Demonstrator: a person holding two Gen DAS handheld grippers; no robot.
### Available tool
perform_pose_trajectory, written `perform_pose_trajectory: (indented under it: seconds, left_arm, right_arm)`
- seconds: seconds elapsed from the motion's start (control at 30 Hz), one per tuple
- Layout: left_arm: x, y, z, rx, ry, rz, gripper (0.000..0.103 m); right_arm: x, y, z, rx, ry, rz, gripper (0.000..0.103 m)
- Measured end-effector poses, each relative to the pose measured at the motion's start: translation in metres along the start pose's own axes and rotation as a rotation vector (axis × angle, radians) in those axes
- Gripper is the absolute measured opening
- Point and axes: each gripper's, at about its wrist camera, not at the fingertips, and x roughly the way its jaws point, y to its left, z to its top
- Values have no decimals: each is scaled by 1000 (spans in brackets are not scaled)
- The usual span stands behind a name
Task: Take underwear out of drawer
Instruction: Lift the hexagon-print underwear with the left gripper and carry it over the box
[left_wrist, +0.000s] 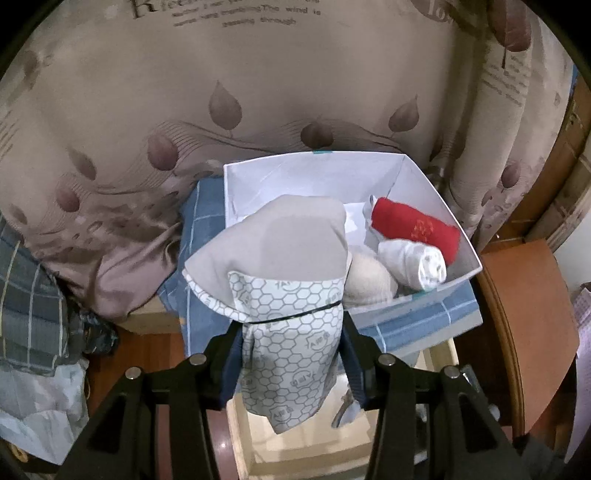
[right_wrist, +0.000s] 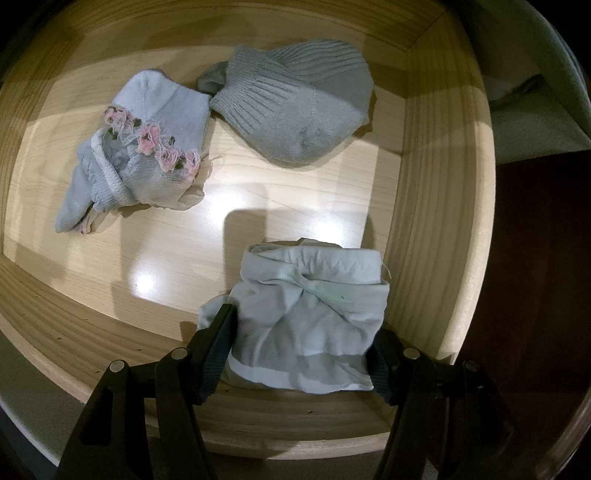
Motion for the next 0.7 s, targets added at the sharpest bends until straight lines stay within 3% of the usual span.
perform_pose_trajectory:
  seconds: [0.37, 0.7]
  left_arm:
    - [76, -9, 40, 23, 83, 39, 48]
    - [119, 3, 35, -37, 158, 67, 49]
  right_arm:
    - [0, 0, 0, 1, -2, 0, 61]
    - [0, 0, 1, -2, -1, -1, 61]
